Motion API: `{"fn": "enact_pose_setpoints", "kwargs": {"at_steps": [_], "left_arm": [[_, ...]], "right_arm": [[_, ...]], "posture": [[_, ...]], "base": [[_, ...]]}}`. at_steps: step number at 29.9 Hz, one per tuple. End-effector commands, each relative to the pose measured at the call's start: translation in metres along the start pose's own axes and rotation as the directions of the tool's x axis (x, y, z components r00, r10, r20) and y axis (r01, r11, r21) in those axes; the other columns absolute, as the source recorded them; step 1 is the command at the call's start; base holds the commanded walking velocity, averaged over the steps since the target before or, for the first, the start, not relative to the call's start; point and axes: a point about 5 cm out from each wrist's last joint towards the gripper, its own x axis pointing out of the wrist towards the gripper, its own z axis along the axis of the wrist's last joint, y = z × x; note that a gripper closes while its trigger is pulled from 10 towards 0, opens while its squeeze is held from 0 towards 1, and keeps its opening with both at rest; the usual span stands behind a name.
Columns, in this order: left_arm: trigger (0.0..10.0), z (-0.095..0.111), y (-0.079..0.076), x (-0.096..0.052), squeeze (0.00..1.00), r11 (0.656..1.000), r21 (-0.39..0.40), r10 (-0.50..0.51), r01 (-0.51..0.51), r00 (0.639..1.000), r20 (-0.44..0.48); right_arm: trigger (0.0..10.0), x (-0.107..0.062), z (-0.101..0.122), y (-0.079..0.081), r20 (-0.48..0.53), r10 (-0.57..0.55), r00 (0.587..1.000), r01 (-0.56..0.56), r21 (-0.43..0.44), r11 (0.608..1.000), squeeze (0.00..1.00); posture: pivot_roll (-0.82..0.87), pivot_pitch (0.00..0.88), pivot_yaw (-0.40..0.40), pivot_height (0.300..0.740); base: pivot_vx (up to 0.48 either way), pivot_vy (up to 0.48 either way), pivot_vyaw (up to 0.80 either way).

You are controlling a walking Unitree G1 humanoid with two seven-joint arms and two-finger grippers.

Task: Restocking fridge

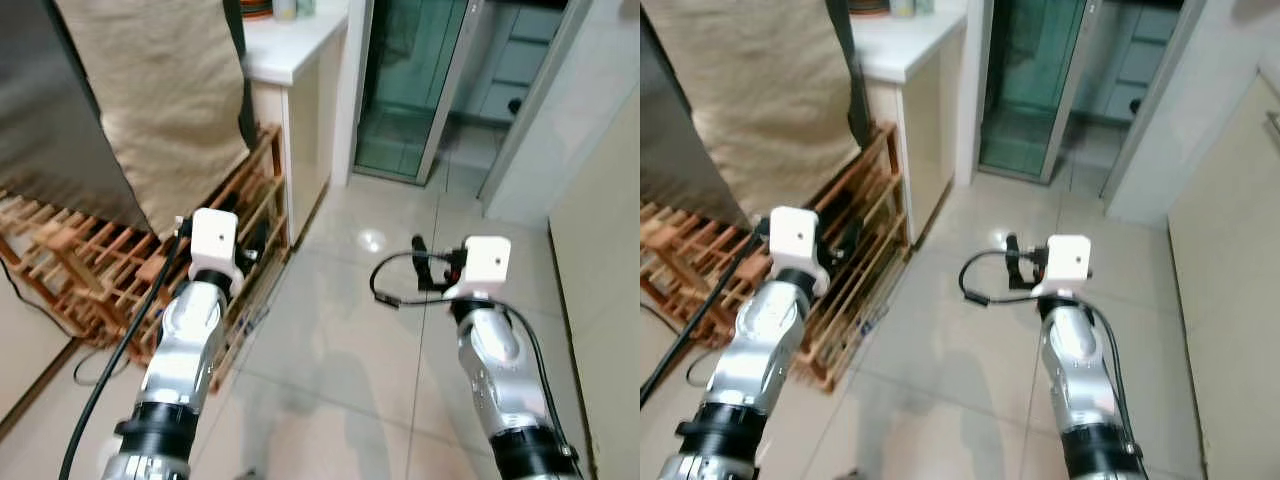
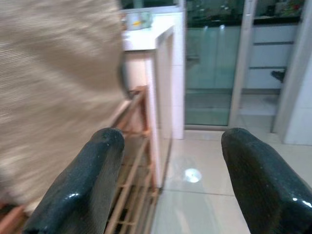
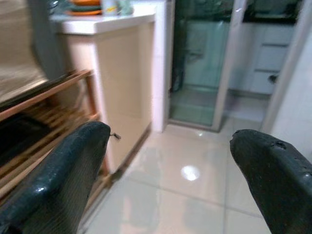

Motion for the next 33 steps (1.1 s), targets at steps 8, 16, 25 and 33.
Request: {"fn": "enact_pose_setpoints", "kwargs": {"at_steps": [8, 16, 25, 33], "left_arm": [[10.0, 0.041, -0.004, 0.012, 0.00, 0.999, -0.037, 0.015, -0.010, 0.989, 0.145], [10.0, 0.050, -0.007, 0.018, 0.00, 0.999, -0.053, 0.011, -0.003, 0.988, 0.154], [10.0, 0.056, -0.020, 0.019, 0.00, 0.996, -0.065, -0.046, 0.059, 0.980, 0.193], [10.0, 0.016, 0.017, -0.058, 0.00, 0.999, 0.051, -0.014, 0.007, 0.990, 0.144]], "right_arm": [[10.0, 0.007, 0.011, -0.003, 0.036, -0.001, 0.999, 0.001, -0.003, 1.000, 0.91], [10.0, 0.005, 0.011, -0.004, 0.044, -0.013, 0.999, 0.013, -0.003, 1.000, 0.91], [10.0, 0.005, 0.012, -0.006, 0.048, -0.019, 0.999, 0.020, -0.006, 1.000, 0.91], [10.0, -0.062, 0.022, -0.048, 0.116, -0.080, 0.990, 0.092, -0.103, 0.990, 0.92]], "posture": [[-0.05, 0.000, -0.008, 0.740], [-0.06, 0.000, 0.003, 0.740], [-0.05, 0.000, -0.017, 0.740], [-0.03, 0.000, -0.050, 0.740]], "base": [[0.000, 0.480, 0.00], [0.000, 0.480, 0.00], [0.000, 0.254, 0.00], [0.000, 0.000, 0.00]]}}
